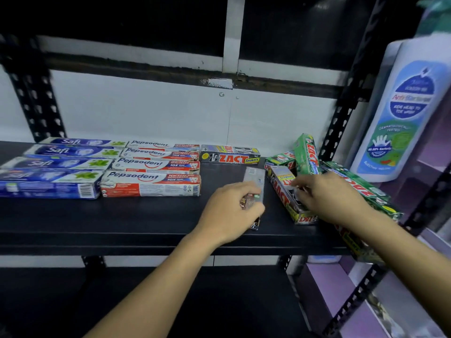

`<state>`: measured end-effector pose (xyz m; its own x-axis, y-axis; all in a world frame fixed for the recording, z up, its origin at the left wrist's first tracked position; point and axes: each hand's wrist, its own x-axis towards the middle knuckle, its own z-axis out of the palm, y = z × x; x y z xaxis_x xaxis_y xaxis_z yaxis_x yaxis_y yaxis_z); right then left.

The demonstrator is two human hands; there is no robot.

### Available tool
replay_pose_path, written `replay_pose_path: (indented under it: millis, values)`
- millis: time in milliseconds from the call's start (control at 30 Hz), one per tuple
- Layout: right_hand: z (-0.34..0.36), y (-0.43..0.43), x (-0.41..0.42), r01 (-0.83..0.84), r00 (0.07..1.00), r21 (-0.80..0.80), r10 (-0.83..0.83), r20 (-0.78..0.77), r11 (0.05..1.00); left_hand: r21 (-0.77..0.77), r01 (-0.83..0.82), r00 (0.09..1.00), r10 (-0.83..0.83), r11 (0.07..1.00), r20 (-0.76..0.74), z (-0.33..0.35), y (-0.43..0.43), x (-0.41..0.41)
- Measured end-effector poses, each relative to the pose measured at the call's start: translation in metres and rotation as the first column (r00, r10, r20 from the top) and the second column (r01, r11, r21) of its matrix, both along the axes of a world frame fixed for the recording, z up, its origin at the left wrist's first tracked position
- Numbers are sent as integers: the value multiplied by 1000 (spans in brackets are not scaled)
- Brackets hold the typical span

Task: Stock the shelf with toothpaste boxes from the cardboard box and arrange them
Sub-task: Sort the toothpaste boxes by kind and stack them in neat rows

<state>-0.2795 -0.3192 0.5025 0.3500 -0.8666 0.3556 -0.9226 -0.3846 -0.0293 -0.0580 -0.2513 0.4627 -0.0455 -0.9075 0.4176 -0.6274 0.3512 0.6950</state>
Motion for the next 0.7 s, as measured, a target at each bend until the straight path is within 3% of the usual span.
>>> replay_pose_path:
  millis: [133, 233, 333, 433, 533, 600, 700]
  values:
    - [-7, 16, 5, 2, 1000, -38, -3, -20, 999, -129, -76, 982, 96, 989, 161, -7, 14, 4]
    - [-4, 25, 12, 102, 988, -50, -107, -107, 994, -168, -94, 954, 137, 981, 265, -8, 25, 12]
    - [-5, 31, 21, 120, 956, -170, -160, -245, 978, -131, -109, 974, 132, 985, 184, -9, 33, 23]
    - [-9, 32, 28, 17, 979, -259, -68, -191, 966, -33, -113, 994, 113, 993, 6, -4, 38, 35]
    - [-9, 35, 32, -70, 977, -241, 17, -214, 968, -79, -218, 971, 224, 973, 81, -3, 41, 44]
    - [-9, 36, 30, -24, 970, -183, -22, -244, 983, -172, -273, 953, 290, 947, 84, -3, 42, 50]
    - [-7, 38, 25, 133, 955, -149, -167, -243, 980, -170, -252, 965, 260, 953, 31, -6, 43, 57]
